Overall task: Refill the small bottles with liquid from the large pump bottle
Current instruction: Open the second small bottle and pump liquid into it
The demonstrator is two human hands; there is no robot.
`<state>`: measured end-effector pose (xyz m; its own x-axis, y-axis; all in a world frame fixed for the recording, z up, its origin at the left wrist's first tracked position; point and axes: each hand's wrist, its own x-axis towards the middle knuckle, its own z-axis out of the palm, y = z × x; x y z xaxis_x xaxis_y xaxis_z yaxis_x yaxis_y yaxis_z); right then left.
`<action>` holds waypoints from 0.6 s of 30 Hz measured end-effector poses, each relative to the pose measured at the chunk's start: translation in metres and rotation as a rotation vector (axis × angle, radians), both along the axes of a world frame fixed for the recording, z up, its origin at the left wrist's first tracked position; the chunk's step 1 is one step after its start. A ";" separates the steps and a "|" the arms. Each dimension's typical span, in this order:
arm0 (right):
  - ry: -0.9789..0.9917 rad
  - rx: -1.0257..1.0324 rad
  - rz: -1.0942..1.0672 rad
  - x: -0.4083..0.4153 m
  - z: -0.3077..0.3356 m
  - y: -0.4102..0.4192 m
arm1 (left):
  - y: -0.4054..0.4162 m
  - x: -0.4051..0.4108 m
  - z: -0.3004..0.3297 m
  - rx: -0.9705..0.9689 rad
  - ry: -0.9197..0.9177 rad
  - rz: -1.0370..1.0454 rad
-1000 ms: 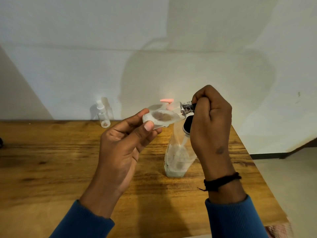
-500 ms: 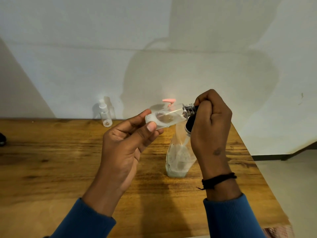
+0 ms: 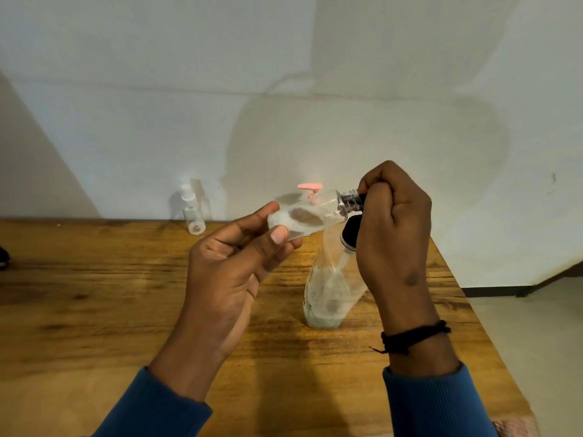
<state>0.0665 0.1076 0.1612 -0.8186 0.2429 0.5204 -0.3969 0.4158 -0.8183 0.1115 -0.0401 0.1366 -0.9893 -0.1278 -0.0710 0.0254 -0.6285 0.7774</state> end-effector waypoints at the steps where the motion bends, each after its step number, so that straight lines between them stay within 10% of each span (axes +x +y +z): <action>1: 0.006 -0.006 -0.007 0.000 0.000 0.000 | 0.000 0.000 0.000 -0.002 0.002 0.000; 18: 0.020 -0.031 -0.014 0.002 -0.003 -0.004 | 0.000 0.001 0.000 0.015 -0.009 -0.001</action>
<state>0.0680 0.1034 0.1579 -0.8042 0.2711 0.5290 -0.4077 0.3959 -0.8228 0.1121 -0.0403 0.1367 -0.9887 -0.1254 -0.0816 0.0177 -0.6398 0.7683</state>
